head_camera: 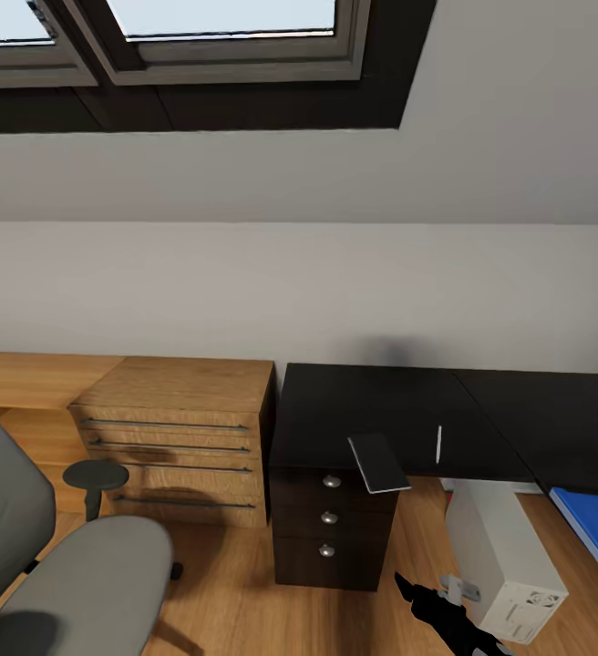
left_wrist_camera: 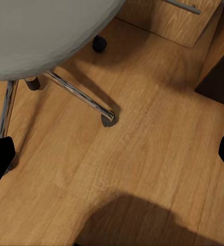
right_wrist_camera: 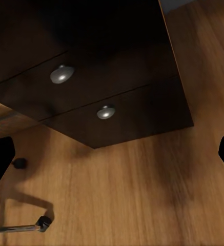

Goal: In the bedroom, organize the workspace by keeping the computer under the desk, ensuring the monitor is on the desk, placing the keyboard on the desk next to the monitor, placing the mouse on the desk next to the keyboard, moving the folder from the swivel chair onto the desk next to the mouse, stacking the notebook on top of the folder with the pen on top of the notebook, and positioning the swivel chair next to the desk.

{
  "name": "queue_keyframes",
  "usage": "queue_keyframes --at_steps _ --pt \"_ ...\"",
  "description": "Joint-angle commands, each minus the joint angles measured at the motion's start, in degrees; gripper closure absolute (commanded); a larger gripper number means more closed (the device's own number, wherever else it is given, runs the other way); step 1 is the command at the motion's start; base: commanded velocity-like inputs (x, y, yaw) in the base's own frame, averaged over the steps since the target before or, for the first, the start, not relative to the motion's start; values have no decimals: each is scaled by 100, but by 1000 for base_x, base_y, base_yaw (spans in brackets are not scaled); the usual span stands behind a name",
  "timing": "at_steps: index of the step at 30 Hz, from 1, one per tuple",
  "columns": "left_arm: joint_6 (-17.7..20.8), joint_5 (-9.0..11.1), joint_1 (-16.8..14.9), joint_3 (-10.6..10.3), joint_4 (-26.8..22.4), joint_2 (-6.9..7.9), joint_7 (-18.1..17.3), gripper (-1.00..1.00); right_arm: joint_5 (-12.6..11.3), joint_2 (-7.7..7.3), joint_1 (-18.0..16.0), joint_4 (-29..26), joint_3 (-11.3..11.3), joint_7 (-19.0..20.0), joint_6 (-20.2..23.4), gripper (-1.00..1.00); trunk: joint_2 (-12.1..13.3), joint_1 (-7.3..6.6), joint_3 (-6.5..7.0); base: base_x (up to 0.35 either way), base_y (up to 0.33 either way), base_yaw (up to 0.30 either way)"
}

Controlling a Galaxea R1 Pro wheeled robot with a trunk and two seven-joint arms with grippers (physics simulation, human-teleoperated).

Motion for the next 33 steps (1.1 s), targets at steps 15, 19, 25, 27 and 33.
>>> queue_keyframes --at_steps 15,19,25,27,33 --pt "-26 39 -4 -12 3 0 -32 -100 -226 65 -5 -39 -92 -552 -16 -100 -4 0 -7 0 0 0" --pt "-26 39 -4 -14 3 0 -32 -100 -467 100 -5 -120 -231 -728 24 -100 -4 0 -7 0 0 0" --pt "-22 39 -4 -15 3 0 -32 -100 -914 122 -5 -321 -537 -789 496 -100 -4 0 -7 0 0 0" --pt "-21 39 -4 -15 3 0 -32 -100 -1010 123 -5 -448 -599 -757 778 -100 -4 0 -7 0 0 0" --pt "-18 39 -4 -16 3 0 -32 -100 -1403 113 -5 -968 -885 -131 1682 -100 -4 0 -7 0 0 0"
